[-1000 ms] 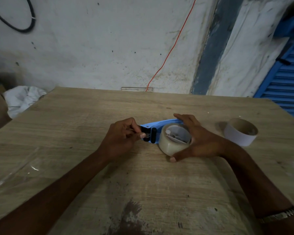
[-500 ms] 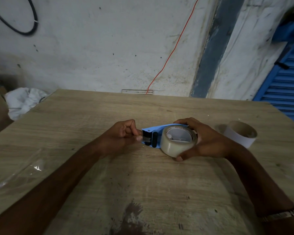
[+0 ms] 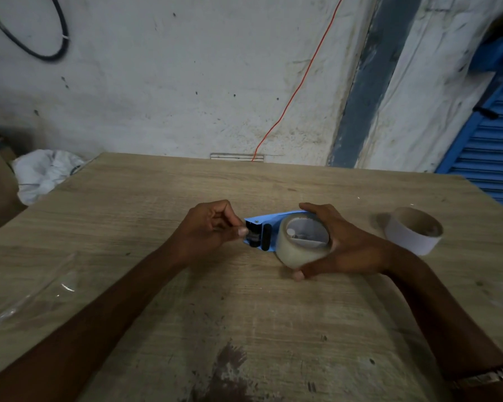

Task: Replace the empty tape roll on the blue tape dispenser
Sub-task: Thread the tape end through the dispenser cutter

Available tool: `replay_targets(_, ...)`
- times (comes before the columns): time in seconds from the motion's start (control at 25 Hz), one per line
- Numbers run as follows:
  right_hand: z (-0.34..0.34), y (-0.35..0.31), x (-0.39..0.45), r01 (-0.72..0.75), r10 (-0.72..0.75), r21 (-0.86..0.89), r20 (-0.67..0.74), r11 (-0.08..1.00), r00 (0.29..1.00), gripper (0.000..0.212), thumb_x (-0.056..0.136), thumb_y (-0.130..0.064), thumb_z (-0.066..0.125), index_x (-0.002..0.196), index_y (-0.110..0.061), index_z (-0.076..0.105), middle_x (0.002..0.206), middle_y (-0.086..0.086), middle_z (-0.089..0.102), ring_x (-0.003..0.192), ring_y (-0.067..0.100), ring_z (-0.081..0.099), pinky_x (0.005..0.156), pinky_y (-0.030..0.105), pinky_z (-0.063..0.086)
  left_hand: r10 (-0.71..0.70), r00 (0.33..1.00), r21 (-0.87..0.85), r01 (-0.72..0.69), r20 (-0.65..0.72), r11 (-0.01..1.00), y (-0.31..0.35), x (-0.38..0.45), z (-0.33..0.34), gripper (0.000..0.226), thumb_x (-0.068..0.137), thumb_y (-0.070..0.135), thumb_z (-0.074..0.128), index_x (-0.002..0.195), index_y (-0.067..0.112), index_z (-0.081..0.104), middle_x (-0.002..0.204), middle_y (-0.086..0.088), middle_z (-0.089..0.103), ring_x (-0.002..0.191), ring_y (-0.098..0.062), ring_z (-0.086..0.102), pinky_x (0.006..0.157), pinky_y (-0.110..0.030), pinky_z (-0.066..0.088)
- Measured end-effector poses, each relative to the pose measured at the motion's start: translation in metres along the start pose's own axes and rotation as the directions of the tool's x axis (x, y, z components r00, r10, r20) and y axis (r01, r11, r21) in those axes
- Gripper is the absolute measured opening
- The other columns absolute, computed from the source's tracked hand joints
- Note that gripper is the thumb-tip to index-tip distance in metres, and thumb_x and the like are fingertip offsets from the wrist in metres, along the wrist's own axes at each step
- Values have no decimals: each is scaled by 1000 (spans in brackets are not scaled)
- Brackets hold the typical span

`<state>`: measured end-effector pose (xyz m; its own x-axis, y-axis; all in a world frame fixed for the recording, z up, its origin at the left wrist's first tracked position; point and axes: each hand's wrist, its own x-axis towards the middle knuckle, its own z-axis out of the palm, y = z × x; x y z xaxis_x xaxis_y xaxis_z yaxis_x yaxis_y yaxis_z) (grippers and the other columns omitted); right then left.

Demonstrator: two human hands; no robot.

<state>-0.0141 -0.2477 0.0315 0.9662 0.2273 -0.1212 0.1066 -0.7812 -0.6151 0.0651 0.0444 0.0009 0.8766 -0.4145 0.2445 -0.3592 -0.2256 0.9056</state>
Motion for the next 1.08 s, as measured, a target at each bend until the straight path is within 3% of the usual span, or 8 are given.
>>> replay_targets(0.08,5,-7,2,12,-16,-50,-96,999,995,139,47,-75,89,163,-34,25,154,-19,30,137,4,39,108,25,40,4,1000,16,-4,-12,1000,-1,0,2,20,79,1,84,74,11,68,84,-5,82,81,-16,79,78,-32,61)
replay_targets(0.2,6,-5,4,18,-33,-83,-183,996,983,120,53,-68,94,155,-36,40,145,-19,46,130,6,52,105,29,48,3,1000,-35,-2,23,999,0,1,1,27,82,-6,80,73,11,61,93,-9,83,89,-19,80,83,-32,62)
replay_targets(0.36,-2,3,0,1,-3,-19,-122,1000,993,112,47,-65,95,143,-41,45,138,-20,53,125,4,57,106,33,52,-26,977,-213,73,213,974,2,0,-11,23,92,-11,66,83,3,51,112,-21,78,109,-31,75,95,-40,60)
replay_targets(0.48,-6,2,-5,8,-6,36,-61,999,998,100,55,-50,101,137,-48,44,134,-25,57,123,0,59,103,27,52,-32,911,-292,165,411,942,4,-4,-27,21,97,-7,61,87,6,47,129,-28,70,127,-39,65,106,-45,53)
replay_targets(0.64,-14,5,-9,-6,1,102,40,995,999,99,61,-35,102,141,-45,45,136,-23,61,122,-4,61,105,27,53,-18,845,-318,220,534,922,5,-5,-38,35,86,13,80,84,7,46,133,-28,67,132,-37,61,113,-46,47)
replay_targets(0.72,-15,5,-11,-23,14,129,77,991,997,104,62,-35,102,146,-45,41,140,-25,57,127,-3,59,108,28,52,-30,852,-320,228,522,920,3,-4,-38,41,81,22,85,84,6,48,132,-30,67,129,-40,63,111,-49,48)
replay_targets(0.88,-9,-4,-10,-50,49,5,69,999,996,131,54,-57,100,160,-45,24,155,-24,32,140,3,40,113,28,42,-79,891,-324,243,447,914,2,-2,-34,31,83,17,79,83,7,50,125,-28,72,121,-41,68,99,-42,58)
replay_targets(1.08,-9,-4,-7,-14,16,52,-28,999,999,103,56,-46,102,142,-44,46,139,-18,57,128,6,58,106,32,53,-109,946,-190,173,305,966,0,0,-29,19,85,12,73,87,7,55,113,-26,76,105,-36,74,90,-39,59)
